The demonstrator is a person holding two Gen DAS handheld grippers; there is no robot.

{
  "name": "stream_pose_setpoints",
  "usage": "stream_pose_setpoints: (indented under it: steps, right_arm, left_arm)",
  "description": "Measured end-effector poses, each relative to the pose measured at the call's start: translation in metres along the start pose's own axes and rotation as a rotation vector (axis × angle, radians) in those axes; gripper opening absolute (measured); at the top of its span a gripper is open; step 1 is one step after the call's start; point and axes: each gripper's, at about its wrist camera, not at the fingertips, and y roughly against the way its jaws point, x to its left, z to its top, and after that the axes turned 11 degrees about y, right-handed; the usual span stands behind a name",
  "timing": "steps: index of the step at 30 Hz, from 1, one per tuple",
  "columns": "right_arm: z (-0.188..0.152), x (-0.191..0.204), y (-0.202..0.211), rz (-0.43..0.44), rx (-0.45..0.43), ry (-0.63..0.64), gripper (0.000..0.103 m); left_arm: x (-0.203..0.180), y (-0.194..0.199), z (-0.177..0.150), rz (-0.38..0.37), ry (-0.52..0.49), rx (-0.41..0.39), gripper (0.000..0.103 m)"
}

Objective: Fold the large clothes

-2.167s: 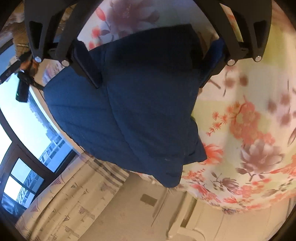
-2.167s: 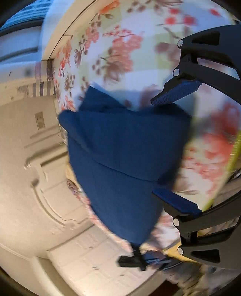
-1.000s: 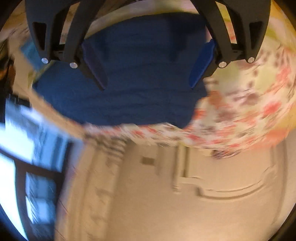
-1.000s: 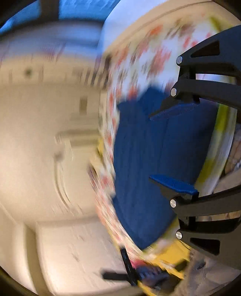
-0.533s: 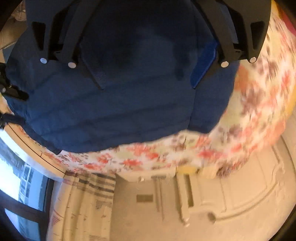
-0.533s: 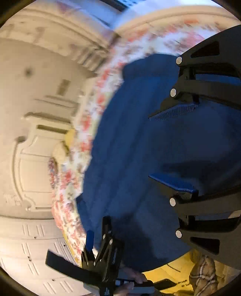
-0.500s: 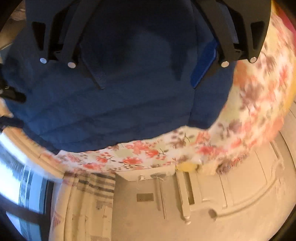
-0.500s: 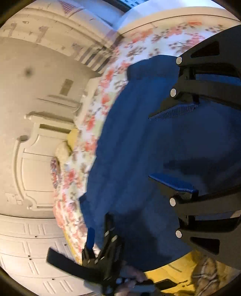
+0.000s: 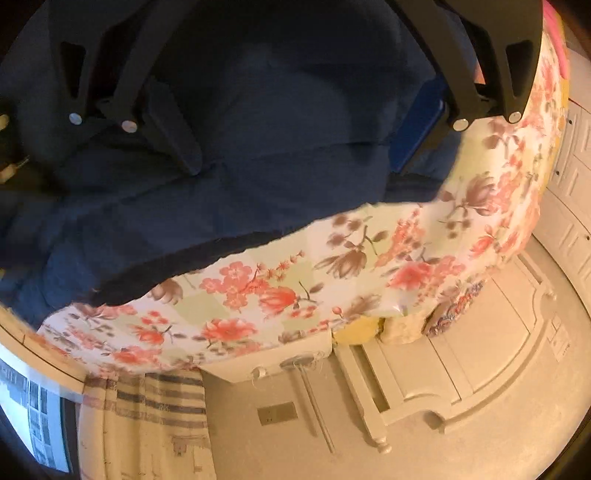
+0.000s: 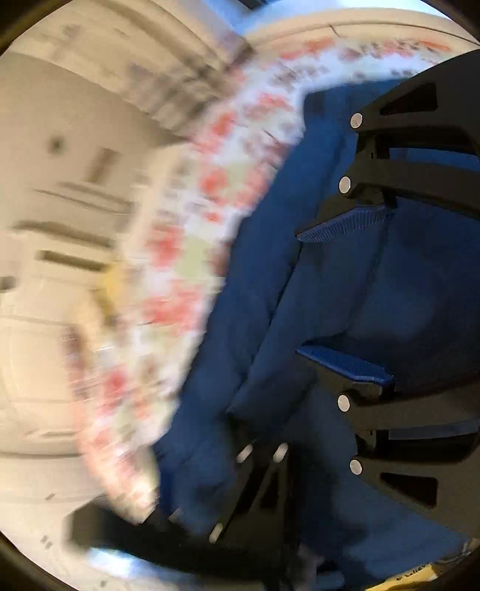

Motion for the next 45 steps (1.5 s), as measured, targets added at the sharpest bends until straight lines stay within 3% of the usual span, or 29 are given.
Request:
stream_pose_setpoints:
  steps: [3, 7, 10, 15, 18, 20, 22, 26, 29, 31, 32, 34, 35, 36, 38, 41, 44, 45]
  right_arm:
    - [0.01, -0.011, -0.008, 0.029, 0.013, -0.077, 0.057]
    - [0.023, -0.006, -0.001, 0.03, -0.044, -0.099, 0.057]
    - [0.031, 0.0, -0.024, -0.007, 0.006, -0.059, 0.06]
    - [0.034, -0.013, -0.012, -0.066, -0.054, -0.121, 0.059]
    - [0.017, -0.043, 0.002, -0.09, -0.085, -0.259, 0.06]
    - [0.0, -0.069, -0.001, -0.12, -0.033, -0.341, 0.061]
    - [-0.023, -0.102, -0.008, -0.022, -0.023, -0.459, 0.061]
    - [-0.048, -0.134, -0.01, -0.033, -0.005, -0.535, 0.061]
    - [-0.063, -0.147, -0.008, 0.03, -0.026, -0.632, 0.06]
    - [-0.056, -0.132, 0.012, -0.092, -0.017, -0.595, 0.062]
    - [-0.048, -0.114, 0.029, -0.091, -0.078, -0.527, 0.063]
    - [-0.042, -0.084, 0.049, -0.052, -0.152, -0.402, 0.074]
    - [-0.039, -0.064, 0.054, -0.075, -0.154, -0.322, 0.084]
    - [-0.038, -0.052, 0.053, -0.102, -0.141, -0.269, 0.087]
    - [-0.042, -0.03, 0.024, -0.143, -0.01, -0.172, 0.087]
    - [-0.048, -0.042, 0.005, -0.058, 0.014, -0.242, 0.089]
    - [-0.048, -0.04, 0.002, -0.064, 0.022, -0.233, 0.089]
    - [-0.049, -0.041, 0.002, -0.067, 0.023, -0.23, 0.089]
  left_arm:
    - [0.007, -0.008, 0.0, -0.033, 0.037, 0.023, 0.101]
    - [0.012, -0.012, -0.002, -0.057, 0.067, 0.032, 0.101]
    - [0.018, -0.014, -0.003, -0.08, 0.098, 0.045, 0.101]
    - [0.023, -0.018, -0.003, -0.122, 0.134, 0.068, 0.101]
    - [0.024, -0.018, -0.003, -0.128, 0.138, 0.07, 0.101]
    - [0.024, -0.018, -0.003, -0.129, 0.139, 0.071, 0.101]
    - [0.024, -0.018, -0.003, -0.129, 0.14, 0.069, 0.101]
    - [0.024, -0.018, -0.003, -0.129, 0.14, 0.071, 0.101]
    - [0.024, -0.018, -0.003, -0.127, 0.138, 0.071, 0.101]
    - [0.024, -0.019, -0.003, -0.125, 0.138, 0.074, 0.101]
    - [0.024, -0.019, -0.003, -0.127, 0.141, 0.075, 0.101]
    - [0.024, -0.019, -0.003, -0.131, 0.146, 0.076, 0.101]
    - [0.023, -0.018, -0.003, -0.129, 0.146, 0.074, 0.101]
    - [0.022, -0.017, -0.003, -0.126, 0.144, 0.072, 0.101]
    - [0.023, -0.017, -0.003, -0.128, 0.146, 0.074, 0.101]
    - [0.023, -0.017, -0.002, -0.121, 0.148, 0.088, 0.101]
    - [0.015, -0.002, 0.003, -0.067, 0.14, 0.086, 0.1]
    - [0.014, 0.008, 0.005, -0.083, 0.151, 0.065, 0.1]
